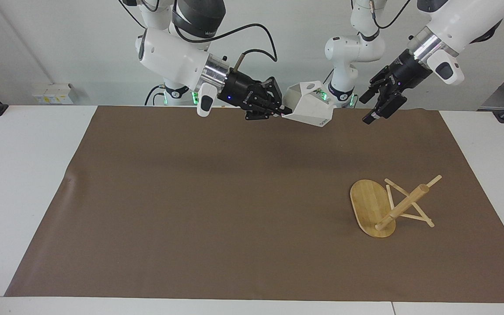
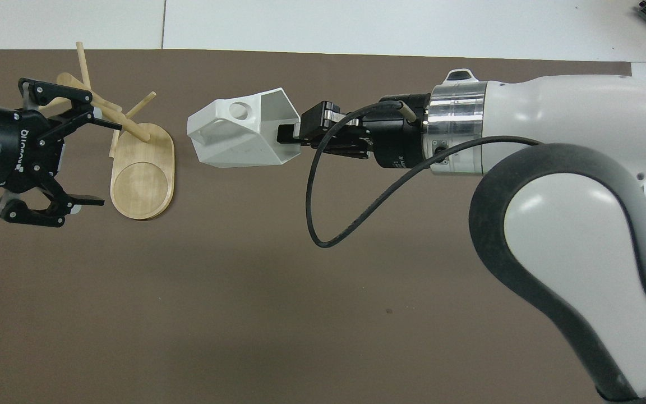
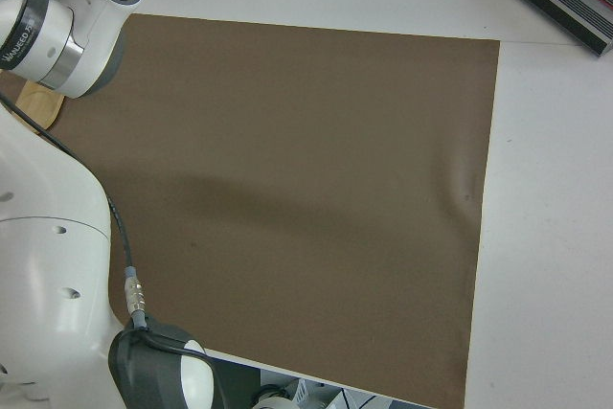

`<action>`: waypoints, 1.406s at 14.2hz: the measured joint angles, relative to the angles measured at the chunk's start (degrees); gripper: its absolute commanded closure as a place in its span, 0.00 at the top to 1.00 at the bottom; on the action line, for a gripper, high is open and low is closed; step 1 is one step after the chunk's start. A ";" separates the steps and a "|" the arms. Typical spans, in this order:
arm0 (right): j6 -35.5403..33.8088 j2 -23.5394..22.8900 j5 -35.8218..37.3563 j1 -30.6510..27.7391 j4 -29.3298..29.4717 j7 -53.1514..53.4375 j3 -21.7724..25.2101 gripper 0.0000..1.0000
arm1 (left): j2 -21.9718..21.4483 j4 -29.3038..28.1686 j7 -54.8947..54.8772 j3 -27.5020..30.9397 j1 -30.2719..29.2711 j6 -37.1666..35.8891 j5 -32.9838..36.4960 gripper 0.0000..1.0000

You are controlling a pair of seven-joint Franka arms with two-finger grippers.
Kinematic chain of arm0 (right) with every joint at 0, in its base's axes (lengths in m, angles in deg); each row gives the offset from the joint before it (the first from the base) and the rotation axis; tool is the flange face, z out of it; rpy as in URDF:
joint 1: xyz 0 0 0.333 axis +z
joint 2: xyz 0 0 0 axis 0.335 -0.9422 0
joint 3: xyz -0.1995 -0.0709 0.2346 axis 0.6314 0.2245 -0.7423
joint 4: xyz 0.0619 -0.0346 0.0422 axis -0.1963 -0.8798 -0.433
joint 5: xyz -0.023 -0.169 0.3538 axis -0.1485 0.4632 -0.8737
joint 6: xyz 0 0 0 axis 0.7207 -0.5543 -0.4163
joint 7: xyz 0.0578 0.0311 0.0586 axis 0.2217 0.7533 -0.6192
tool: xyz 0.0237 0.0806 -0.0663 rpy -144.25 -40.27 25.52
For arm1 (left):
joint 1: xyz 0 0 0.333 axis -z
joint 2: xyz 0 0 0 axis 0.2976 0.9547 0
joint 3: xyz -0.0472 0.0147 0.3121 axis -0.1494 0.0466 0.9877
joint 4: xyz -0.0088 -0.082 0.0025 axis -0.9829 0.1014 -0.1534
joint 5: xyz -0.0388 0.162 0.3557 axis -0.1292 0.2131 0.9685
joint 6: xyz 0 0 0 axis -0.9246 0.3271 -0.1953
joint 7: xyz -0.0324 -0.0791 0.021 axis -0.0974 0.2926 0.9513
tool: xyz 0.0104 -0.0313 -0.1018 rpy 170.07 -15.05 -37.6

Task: Hang cup on rack
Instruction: 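Carry the cup toward the left gripper while the left gripper approaches, then close the left gripper on the cup held by the right gripper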

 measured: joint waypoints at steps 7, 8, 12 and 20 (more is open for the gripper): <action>1.30 -0.18 0.00 0.21 -0.10 -0.01 -1.78 0.00 | 1.59 2.66 6.22 -0.91 0.02 -3.28 -3.46 1.00; 2.28 -0.21 0.00 0.23 -0.14 -0.01 -2.08 0.00 | 1.60 2.66 6.62 -1.00 0.02 -3.71 -3.48 1.00; 5.63 -0.53 0.00 0.50 -0.43 -0.01 -3.94 0.00 | 1.55 2.91 8.43 -1.88 0.02 -3.82 -3.55 1.00; 6.07 -0.53 0.00 0.47 -0.42 -0.01 -3.94 0.00 | 1.50 3.29 9.46 -1.90 0.00 -2.73 -3.62 1.00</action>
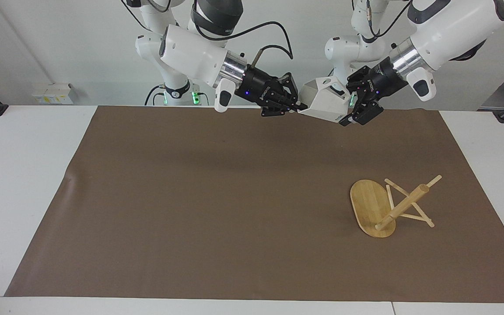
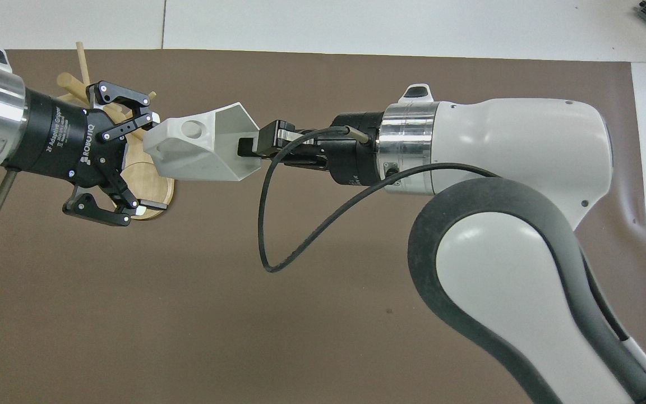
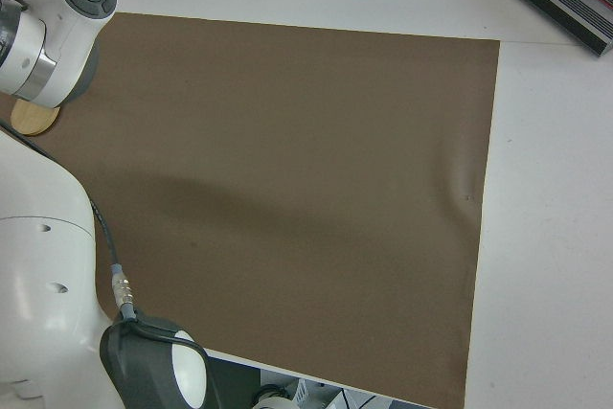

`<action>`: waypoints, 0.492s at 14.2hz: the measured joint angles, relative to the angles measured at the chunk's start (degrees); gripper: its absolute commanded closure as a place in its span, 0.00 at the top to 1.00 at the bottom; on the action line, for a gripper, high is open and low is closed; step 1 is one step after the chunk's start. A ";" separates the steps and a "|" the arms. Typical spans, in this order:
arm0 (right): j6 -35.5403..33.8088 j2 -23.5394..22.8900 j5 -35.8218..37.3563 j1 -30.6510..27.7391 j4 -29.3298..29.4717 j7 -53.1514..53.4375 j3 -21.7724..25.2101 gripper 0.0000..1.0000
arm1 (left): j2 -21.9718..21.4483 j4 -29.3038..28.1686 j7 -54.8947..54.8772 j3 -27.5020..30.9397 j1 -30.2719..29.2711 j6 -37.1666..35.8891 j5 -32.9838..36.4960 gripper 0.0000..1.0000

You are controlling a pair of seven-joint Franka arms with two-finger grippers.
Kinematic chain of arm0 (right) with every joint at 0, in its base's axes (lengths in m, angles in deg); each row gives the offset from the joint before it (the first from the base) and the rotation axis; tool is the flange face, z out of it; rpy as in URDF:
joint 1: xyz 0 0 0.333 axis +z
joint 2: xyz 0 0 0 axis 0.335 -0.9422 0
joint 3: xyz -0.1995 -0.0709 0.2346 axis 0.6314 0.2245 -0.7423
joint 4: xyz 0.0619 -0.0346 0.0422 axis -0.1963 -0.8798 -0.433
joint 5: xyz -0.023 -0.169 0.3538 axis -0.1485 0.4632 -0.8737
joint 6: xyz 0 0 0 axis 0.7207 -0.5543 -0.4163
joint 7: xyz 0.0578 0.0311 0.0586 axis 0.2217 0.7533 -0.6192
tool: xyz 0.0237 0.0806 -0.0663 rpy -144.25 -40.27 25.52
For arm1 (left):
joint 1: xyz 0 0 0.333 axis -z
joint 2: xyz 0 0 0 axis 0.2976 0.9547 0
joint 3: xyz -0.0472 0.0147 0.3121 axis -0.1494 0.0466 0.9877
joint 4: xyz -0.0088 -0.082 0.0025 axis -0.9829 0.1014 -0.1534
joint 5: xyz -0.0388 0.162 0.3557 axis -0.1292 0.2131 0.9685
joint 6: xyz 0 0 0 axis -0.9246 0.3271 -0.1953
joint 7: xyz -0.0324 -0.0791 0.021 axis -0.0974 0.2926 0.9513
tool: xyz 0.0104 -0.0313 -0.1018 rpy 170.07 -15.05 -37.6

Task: Hang cup on rack
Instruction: 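Close the left gripper on the cup held by the right gripper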

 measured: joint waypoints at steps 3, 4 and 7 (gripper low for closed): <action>0.00 -0.08 0.00 0.04 -0.03 0.00 -0.03 0.00 | -0.20 0.39 2.59 -0.25 0.01 1.99 0.00 1.00; 0.00 -0.11 0.00 0.04 -0.04 0.00 -0.03 0.00 | -0.29 0.54 3.29 -0.28 0.01 2.13 -0.01 1.00; 0.00 -0.13 0.00 0.04 -0.05 0.00 -0.03 0.00 | -0.48 0.69 4.69 -0.45 0.00 2.43 0.00 1.00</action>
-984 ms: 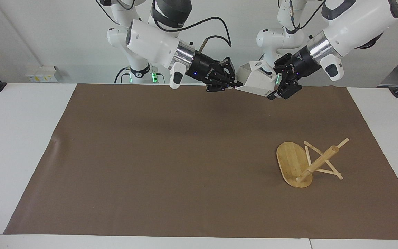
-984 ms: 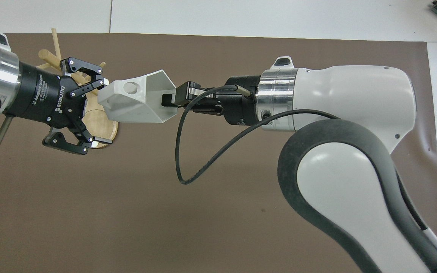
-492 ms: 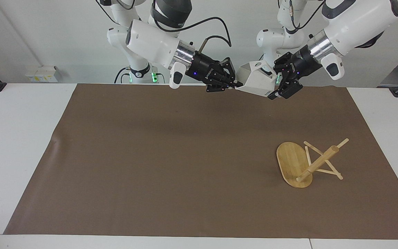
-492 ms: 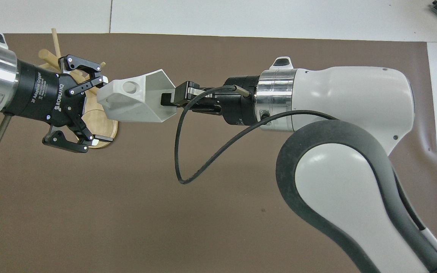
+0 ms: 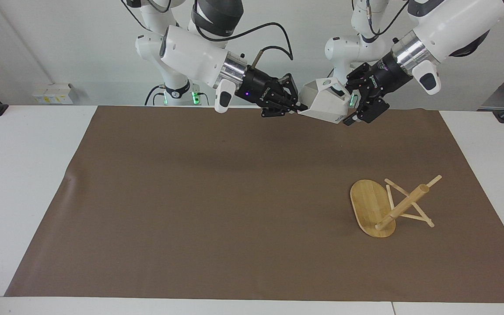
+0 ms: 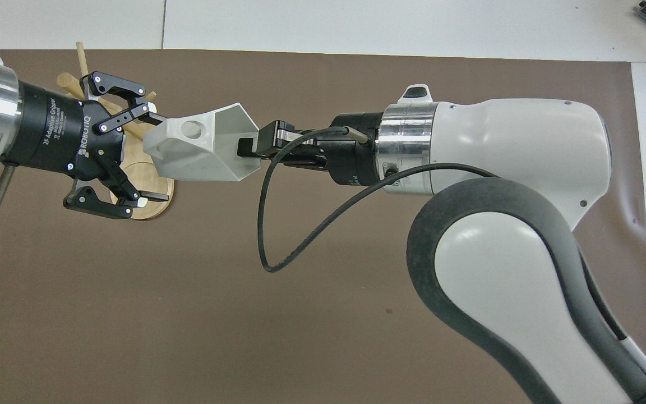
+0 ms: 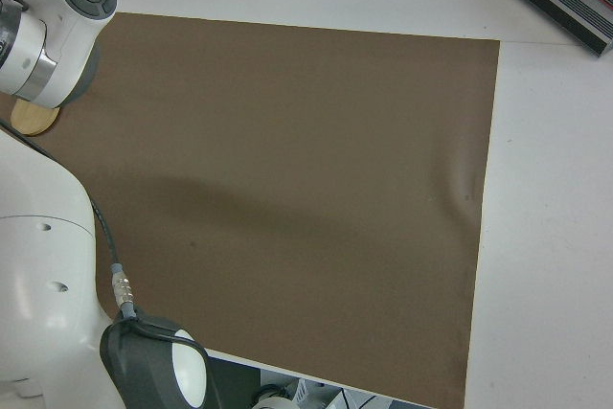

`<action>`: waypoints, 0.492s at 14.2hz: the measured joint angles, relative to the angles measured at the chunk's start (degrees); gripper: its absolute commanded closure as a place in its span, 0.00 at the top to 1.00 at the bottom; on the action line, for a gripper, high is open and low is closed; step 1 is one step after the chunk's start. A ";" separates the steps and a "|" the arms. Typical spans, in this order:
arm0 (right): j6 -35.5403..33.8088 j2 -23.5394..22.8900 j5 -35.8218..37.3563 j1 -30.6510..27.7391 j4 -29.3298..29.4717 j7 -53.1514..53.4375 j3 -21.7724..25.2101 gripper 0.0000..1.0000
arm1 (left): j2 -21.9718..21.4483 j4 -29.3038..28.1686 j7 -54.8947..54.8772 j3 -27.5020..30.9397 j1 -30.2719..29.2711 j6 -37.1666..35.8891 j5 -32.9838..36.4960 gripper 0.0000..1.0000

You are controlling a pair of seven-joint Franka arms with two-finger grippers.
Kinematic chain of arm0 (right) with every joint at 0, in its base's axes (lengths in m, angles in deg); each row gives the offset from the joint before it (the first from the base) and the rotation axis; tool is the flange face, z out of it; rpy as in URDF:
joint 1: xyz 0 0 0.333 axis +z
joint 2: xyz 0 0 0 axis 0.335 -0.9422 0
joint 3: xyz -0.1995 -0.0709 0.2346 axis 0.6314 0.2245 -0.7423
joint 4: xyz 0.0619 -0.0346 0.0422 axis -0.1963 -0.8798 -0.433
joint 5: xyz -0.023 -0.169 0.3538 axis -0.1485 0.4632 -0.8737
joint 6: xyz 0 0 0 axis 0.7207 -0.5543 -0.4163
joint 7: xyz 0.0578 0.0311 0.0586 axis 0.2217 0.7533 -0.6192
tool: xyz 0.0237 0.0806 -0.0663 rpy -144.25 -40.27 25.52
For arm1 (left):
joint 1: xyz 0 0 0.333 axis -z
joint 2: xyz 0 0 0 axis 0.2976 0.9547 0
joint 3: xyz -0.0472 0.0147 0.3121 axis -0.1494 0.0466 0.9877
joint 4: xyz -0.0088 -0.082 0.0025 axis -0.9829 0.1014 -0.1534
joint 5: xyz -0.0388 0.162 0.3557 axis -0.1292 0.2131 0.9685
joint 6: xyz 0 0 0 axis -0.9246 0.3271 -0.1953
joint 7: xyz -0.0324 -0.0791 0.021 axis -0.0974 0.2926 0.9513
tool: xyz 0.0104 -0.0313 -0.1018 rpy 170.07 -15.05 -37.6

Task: Hang cup on rack
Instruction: 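Close the left gripper on the cup held by the right gripper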

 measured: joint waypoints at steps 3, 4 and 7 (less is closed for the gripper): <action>0.00 0.00 0.00 0.02 0.00 0.00 -0.01 0.00 | -0.17 -0.02 1.88 -0.72 0.14 1.02 0.00 1.00; 0.00 0.00 0.00 0.02 0.00 0.00 -0.01 0.00 | -0.19 -0.12 2.29 -0.88 0.33 1.09 0.00 1.00; 0.00 0.00 0.00 0.04 0.00 0.00 -0.01 0.00 | -0.47 -1.20 3.16 -0.91 0.92 2.43 0.00 1.00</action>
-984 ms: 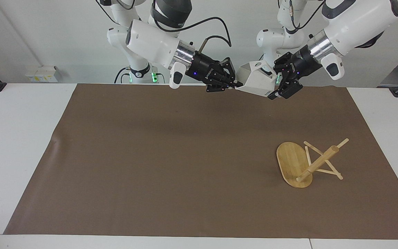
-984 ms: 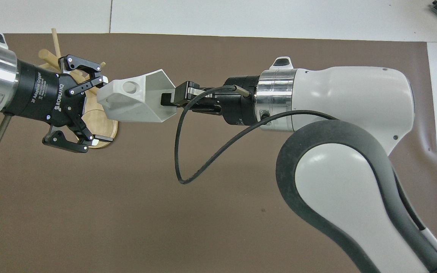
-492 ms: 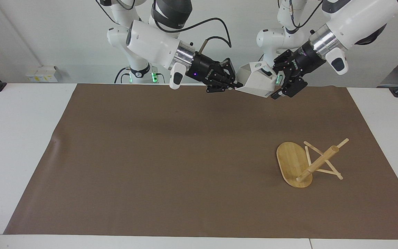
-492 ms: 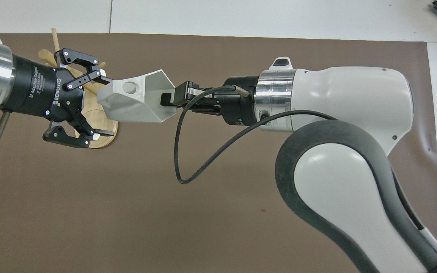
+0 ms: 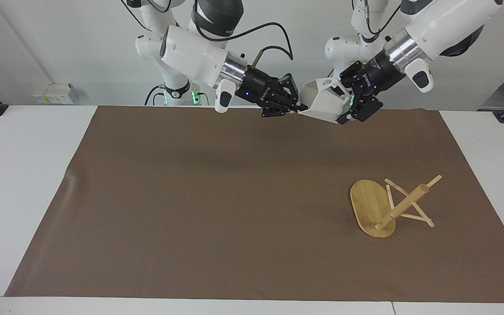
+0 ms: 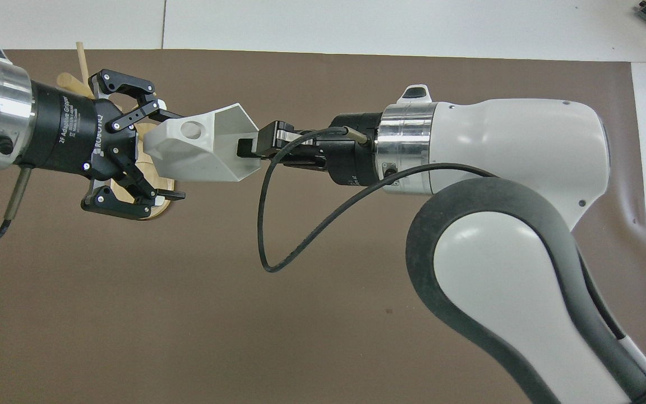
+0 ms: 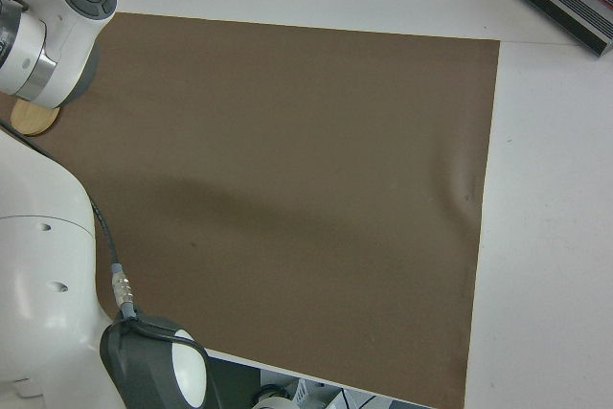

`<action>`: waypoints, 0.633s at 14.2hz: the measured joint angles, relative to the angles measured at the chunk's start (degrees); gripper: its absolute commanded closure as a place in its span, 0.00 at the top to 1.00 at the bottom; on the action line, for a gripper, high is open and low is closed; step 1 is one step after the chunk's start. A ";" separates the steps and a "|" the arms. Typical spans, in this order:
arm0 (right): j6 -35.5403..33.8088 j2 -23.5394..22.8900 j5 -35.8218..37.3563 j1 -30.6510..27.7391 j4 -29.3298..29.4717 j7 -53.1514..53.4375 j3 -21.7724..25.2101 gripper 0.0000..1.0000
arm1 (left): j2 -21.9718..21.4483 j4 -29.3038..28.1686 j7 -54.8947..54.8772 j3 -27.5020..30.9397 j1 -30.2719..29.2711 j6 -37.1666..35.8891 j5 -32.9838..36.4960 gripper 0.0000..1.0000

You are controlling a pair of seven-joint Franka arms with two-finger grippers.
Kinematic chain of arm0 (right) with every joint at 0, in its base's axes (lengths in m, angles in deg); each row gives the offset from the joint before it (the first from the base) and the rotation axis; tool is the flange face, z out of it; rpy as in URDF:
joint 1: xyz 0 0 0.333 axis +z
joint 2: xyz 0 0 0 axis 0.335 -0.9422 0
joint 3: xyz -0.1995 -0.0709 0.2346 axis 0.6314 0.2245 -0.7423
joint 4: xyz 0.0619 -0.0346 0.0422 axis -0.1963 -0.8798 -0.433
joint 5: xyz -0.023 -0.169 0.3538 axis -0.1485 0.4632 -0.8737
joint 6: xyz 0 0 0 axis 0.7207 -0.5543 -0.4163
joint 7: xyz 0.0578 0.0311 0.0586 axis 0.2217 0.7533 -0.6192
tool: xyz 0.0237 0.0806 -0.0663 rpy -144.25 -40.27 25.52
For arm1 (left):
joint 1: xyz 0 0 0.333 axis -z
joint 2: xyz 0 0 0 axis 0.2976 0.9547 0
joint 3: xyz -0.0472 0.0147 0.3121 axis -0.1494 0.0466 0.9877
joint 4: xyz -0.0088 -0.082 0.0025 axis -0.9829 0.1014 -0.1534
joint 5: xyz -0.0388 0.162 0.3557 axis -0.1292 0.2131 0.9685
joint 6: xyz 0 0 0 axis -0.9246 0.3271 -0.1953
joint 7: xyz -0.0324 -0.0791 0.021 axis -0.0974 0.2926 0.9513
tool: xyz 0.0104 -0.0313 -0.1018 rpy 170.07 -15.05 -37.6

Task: Hang cup on rack
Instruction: 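Close the left gripper on the cup held by the right gripper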

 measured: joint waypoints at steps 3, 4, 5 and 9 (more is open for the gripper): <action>0.00 0.00 0.00 0.02 0.00 0.00 0.00 0.00 | -0.27 -0.76 0.69 0.01 0.01 0.86 0.00 0.41; 0.00 0.00 0.00 0.02 0.00 0.00 0.00 0.00 | -0.32 -0.79 0.99 0.02 0.01 1.20 0.00 0.19; 0.02 0.00 0.00 0.02 0.00 0.00 0.00 0.00 | -0.39 -0.80 1.13 0.04 0.01 1.56 0.00 0.00; 0.27 -0.03 0.00 0.05 0.11 -0.02 0.01 0.00 | -0.69 -0.98 1.11 0.10 -0.03 1.78 -0.01 0.00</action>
